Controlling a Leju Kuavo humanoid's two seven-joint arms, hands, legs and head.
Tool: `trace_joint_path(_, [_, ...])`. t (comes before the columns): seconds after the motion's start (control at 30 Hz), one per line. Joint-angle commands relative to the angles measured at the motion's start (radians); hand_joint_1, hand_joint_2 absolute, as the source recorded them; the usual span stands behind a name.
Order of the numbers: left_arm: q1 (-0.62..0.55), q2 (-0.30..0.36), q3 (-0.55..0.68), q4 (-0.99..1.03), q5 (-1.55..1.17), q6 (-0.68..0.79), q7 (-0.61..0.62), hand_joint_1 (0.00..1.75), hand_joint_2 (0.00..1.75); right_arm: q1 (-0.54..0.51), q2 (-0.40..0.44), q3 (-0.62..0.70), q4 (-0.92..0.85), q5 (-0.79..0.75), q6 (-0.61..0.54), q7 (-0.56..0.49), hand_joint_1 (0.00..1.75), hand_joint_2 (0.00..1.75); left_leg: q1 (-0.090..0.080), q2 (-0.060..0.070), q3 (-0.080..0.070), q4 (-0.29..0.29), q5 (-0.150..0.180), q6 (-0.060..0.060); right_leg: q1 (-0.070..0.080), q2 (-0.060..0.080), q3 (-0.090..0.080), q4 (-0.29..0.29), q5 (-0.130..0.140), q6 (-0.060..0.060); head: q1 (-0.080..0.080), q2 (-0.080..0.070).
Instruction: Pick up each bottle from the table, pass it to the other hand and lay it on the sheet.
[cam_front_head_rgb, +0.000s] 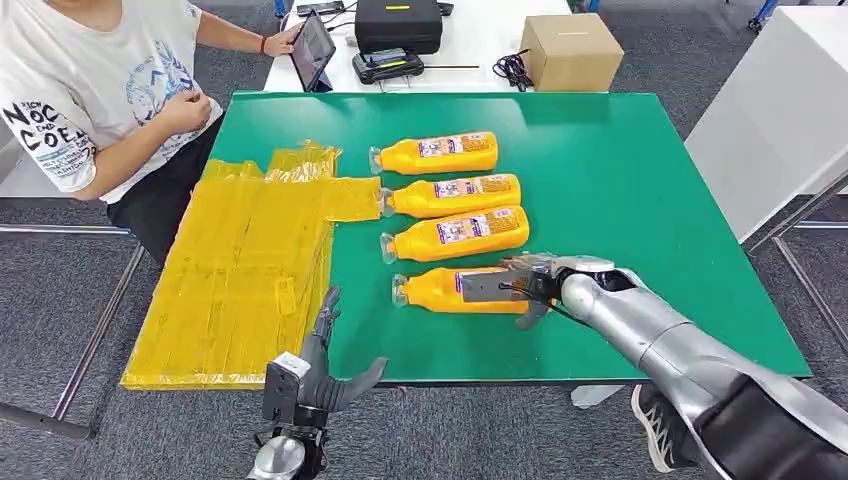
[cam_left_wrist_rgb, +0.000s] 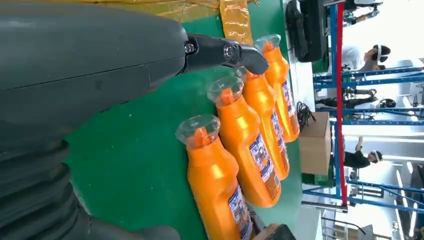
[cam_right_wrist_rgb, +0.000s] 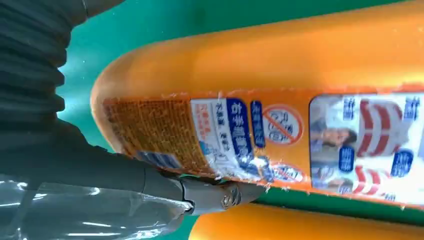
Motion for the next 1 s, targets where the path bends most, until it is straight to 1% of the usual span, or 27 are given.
trace_joint_path(0.03, [-0.031,0.012,-0.020,0.062,0.005,0.000,0.005,0.00,1.75,-0.016,0.092,0.082,0.146,0.038,-0.022,-0.020,0.00,1.75,0.001,0.002,0.005,-0.001,-0.002,-0.002,0.001,0.001,0.005,-0.001,-0.001,-0.002,0.000,0.000])
trace_joint_path(0.07, [-0.031,0.012,-0.022,0.062,0.005,-0.001,0.005,0.00,1.75,-0.013,0.103,0.081,0.161,0.042,-0.026,-0.020,0.00,1.75,0.001,0.003,0.008,-0.002,-0.003,-0.002,0.001,0.002,0.007,-0.001,-0.002,-0.003,0.000,0.000])
trace_joint_path(0.1, [-0.031,0.012,-0.021,0.062,0.005,0.001,0.005,0.00,1.75,-0.010,0.112,0.083,0.170,0.050,-0.033,-0.022,0.00,1.75,0.001,0.002,0.005,-0.001,-0.001,-0.001,0.001,0.001,0.004,-0.001,-0.001,-0.002,0.000,0.000])
trace_joint_path(0.13, [-0.031,0.012,-0.021,0.062,0.005,0.001,0.005,0.00,1.75,-0.009,0.114,0.083,0.170,0.050,-0.033,-0.022,0.00,1.75,0.001,0.004,0.008,-0.002,-0.003,-0.002,0.002,0.003,0.008,-0.002,-0.002,-0.003,0.000,0.000])
trace_joint_path(0.2, [-0.030,0.013,-0.020,0.061,0.005,0.001,0.006,0.00,1.75,-0.009,0.124,0.082,0.188,0.057,-0.039,-0.026,0.00,1.75,0.001,0.001,0.004,-0.001,-0.001,-0.001,0.001,0.001,0.003,-0.001,-0.001,-0.002,0.000,0.000])
trace_joint_path(0.23, [-0.030,0.013,-0.020,0.061,0.005,0.003,0.006,0.00,1.75,-0.009,0.132,0.085,0.199,0.070,-0.046,-0.027,0.00,1.75,0.001,0.002,0.006,-0.001,-0.002,-0.002,0.001,0.001,0.005,-0.001,-0.002,-0.002,0.000,0.000])
trace_joint_path(0.3, [-0.028,0.013,-0.018,0.058,0.005,0.003,0.006,0.00,1.75,-0.007,0.151,0.084,0.221,0.090,-0.057,-0.029,0.00,1.75,0.000,0.002,0.003,-0.001,-0.001,-0.001,0.001,0.001,0.003,-0.001,-0.001,-0.001,0.000,0.000])
trace_joint_path(0.37, [-0.028,0.013,-0.017,0.056,0.006,0.000,0.007,0.00,1.75,-0.003,0.163,0.080,0.233,0.097,-0.059,-0.033,0.00,1.75,0.001,0.004,0.008,-0.002,-0.002,-0.002,0.001,0.003,0.007,-0.002,-0.001,-0.003,0.000,0.000])
trace_joint_path(0.47, [-0.027,0.012,-0.016,0.060,0.005,0.001,0.009,0.00,1.75,0.006,0.175,0.076,0.254,0.117,-0.072,-0.039,0.00,1.75,0.001,0.002,0.005,-0.001,-0.001,-0.001,0.001,0.001,0.004,-0.001,0.000,-0.002,0.000,0.000])
trace_joint_path(0.5, [-0.027,0.013,-0.015,0.060,0.004,0.004,0.009,0.00,1.75,0.007,0.178,0.074,0.258,0.123,-0.075,-0.042,0.00,1.75,0.001,0.003,0.006,-0.001,-0.001,-0.002,0.002,0.002,0.005,-0.002,0.000,-0.002,0.000,0.000])
trace_joint_path(0.53, [-0.027,0.013,-0.014,0.059,0.004,0.003,0.009,0.00,1.75,0.008,0.179,0.072,0.259,0.125,-0.079,-0.041,0.17,1.75,0.002,0.003,0.008,-0.002,-0.002,-0.002,0.002,0.002,0.007,-0.002,-0.001,-0.003,0.000,0.000])
trace_joint_path(0.57, [-0.024,0.013,-0.012,0.055,0.005,0.004,0.008,0.00,1.75,0.015,0.186,0.063,0.265,0.135,-0.095,-0.040,0.58,1.75,0.001,0.003,0.006,-0.001,-0.001,-0.001,0.001,0.001,0.004,-0.001,0.000,-0.002,0.000,0.000])
trace_joint_path(0.6, [-0.024,0.014,-0.012,0.054,0.005,0.003,0.008,0.00,1.75,0.015,0.188,0.059,0.266,0.134,-0.093,-0.042,1.01,1.75,0.001,0.004,0.008,-0.002,-0.001,-0.002,0.001,0.002,0.006,-0.002,0.000,-0.002,0.000,0.000])
trace_joint_path(0.63, [-0.023,0.013,-0.010,0.052,0.005,0.005,0.009,0.00,1.75,0.015,0.190,0.058,0.269,0.142,-0.099,-0.042,1.40,1.75,0.001,0.003,0.008,-0.002,-0.001,-0.001,0.001,0.001,0.006,-0.002,0.000,-0.002,0.000,0.000])
trace_joint_path(0.67, [-0.023,0.014,-0.009,0.051,0.005,0.004,0.009,0.00,1.75,0.014,0.193,0.056,0.271,0.145,-0.099,-0.042,1.47,1.75,0.001,0.004,0.008,-0.001,-0.001,-0.001,0.001,0.001,0.006,-0.001,0.000,-0.002,0.000,0.000])
trace_joint_path(0.7, [-0.020,0.013,-0.007,0.047,0.005,0.007,0.010,0.00,1.75,0.016,0.197,0.048,0.275,0.154,-0.112,-0.036,1.59,1.75,0.001,0.004,0.009,-0.002,-0.001,-0.002,0.002,0.001,0.008,-0.002,0.000,-0.002,0.000,0.000])
trace_joint_path(0.73, [-0.020,0.014,-0.007,0.046,0.005,0.007,0.010,0.00,1.75,0.016,0.200,0.043,0.275,0.152,-0.114,-0.033,1.75,1.75,0.002,0.006,0.011,-0.002,-0.001,-0.002,0.002,0.003,0.009,-0.002,0.000,-0.003,0.000,0.000])
trace_joint_path(0.93, [-0.013,0.014,-0.003,0.038,0.005,0.004,0.011,0.00,1.75,0.017,0.198,0.004,0.260,0.153,-0.145,-0.042,1.75,1.75,0.001,0.004,0.010,-0.001,0.000,-0.001,0.001,0.001,0.008,-0.001,0.000,-0.002,0.000,0.000])
trace_joint_path(1.0, [-0.009,0.014,0.001,0.030,0.004,0.005,0.009,0.00,1.75,0.025,0.193,-0.039,0.238,0.147,-0.177,-0.049,1.75,1.75,0.001,0.005,0.011,-0.002,-0.001,-0.001,0.002,0.002,0.010,-0.002,0.000,-0.002,0.000,0.000])
